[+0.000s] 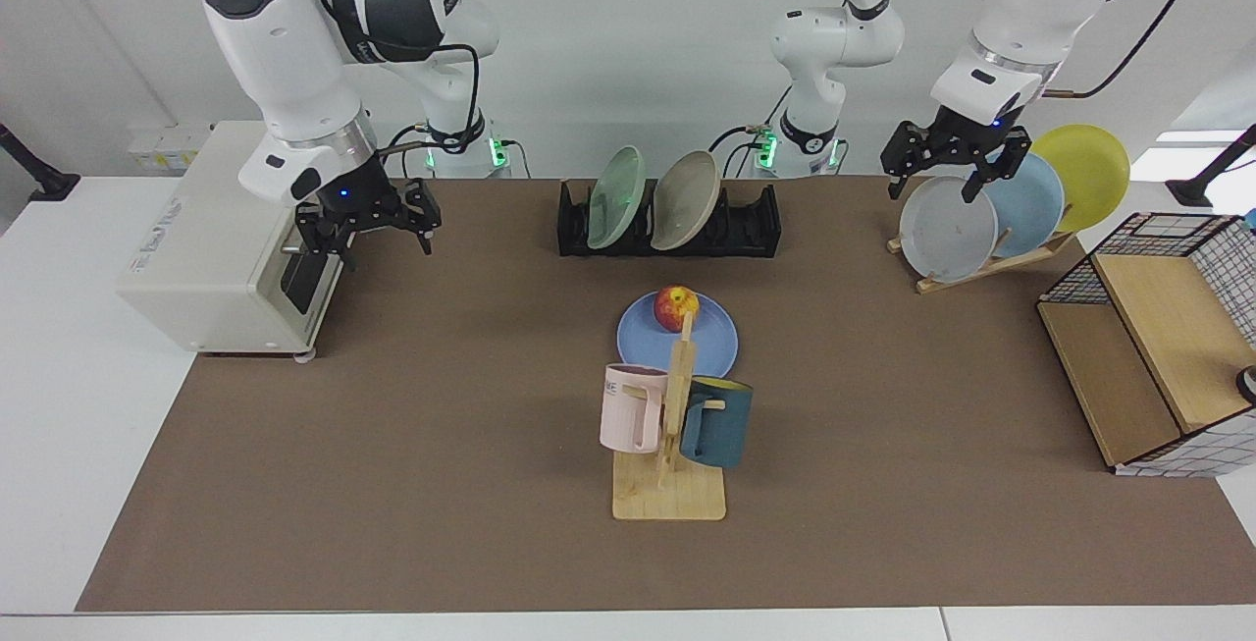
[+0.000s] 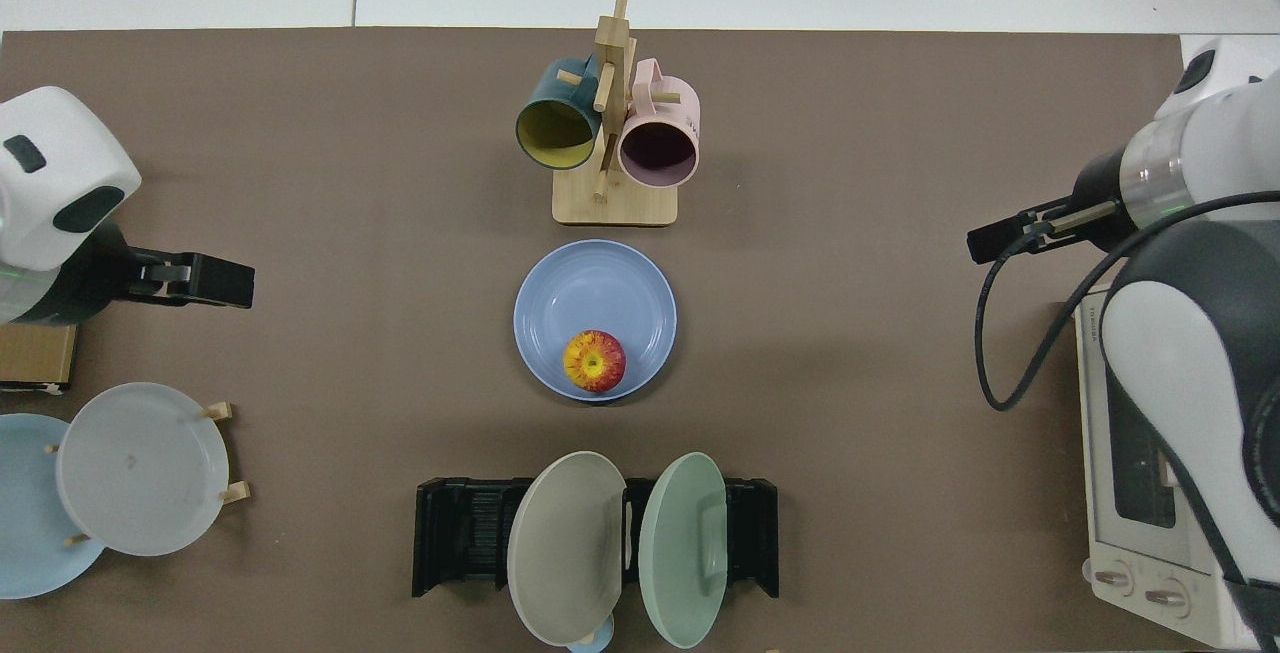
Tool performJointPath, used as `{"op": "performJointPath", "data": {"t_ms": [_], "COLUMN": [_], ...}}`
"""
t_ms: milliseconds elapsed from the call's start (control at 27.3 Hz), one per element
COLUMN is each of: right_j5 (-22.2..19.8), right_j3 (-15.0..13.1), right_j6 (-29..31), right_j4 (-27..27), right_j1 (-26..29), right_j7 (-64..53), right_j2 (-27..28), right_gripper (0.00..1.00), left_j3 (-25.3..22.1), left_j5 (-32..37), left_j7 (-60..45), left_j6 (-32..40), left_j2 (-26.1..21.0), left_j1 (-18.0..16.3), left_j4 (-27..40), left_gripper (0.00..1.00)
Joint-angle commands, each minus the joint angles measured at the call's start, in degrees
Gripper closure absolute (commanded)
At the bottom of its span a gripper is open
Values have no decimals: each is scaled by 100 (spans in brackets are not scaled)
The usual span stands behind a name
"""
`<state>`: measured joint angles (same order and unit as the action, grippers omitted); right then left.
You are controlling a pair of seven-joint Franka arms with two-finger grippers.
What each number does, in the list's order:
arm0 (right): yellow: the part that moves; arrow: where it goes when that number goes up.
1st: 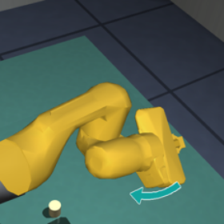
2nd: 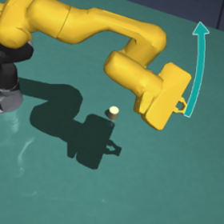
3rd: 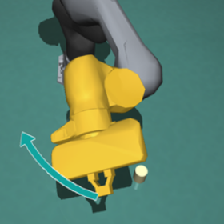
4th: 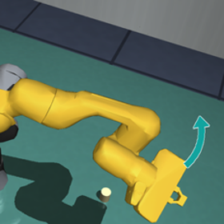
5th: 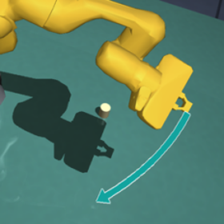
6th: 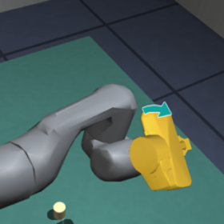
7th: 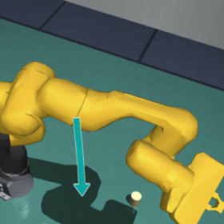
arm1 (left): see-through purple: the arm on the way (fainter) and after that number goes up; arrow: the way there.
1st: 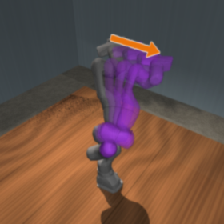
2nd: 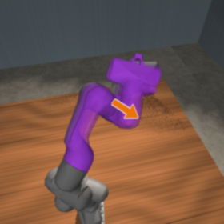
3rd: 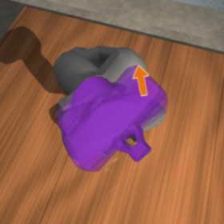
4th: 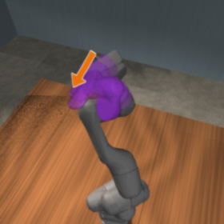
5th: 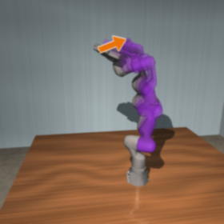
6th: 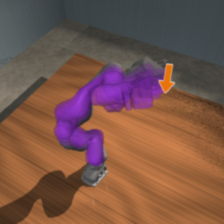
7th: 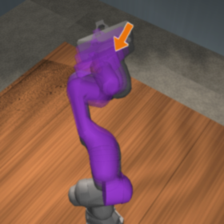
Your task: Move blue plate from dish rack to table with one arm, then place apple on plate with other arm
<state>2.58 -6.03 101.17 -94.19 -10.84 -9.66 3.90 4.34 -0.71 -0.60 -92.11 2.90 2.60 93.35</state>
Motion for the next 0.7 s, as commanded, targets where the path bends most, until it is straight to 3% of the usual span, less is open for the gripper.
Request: {"op": "performJointPath", "data": {"t_ms": [0, 256, 659], "right_j5": [-99, -82, -108], "right_j3": [76, 67, 119], "right_j6": [183, 149, 43], "right_j4": [-512, -530, -372], "right_j1": [117, 231, 706], "right_j7": [-18, 640, 659], "right_j2": [-364, -566, -601], "right_gripper": [0, 0, 0], "left_j3": [-3, -3, -3], "left_j5": [88, 88, 88], "left_j7": [16, 16, 8], "left_j6": [141, 141, 141], "left_j2": [-9, -9, -9], "left_j1": [-14, -5, -14], "left_j4": [-106, -106, -106], "left_gripper": [0, 0, 0]}}
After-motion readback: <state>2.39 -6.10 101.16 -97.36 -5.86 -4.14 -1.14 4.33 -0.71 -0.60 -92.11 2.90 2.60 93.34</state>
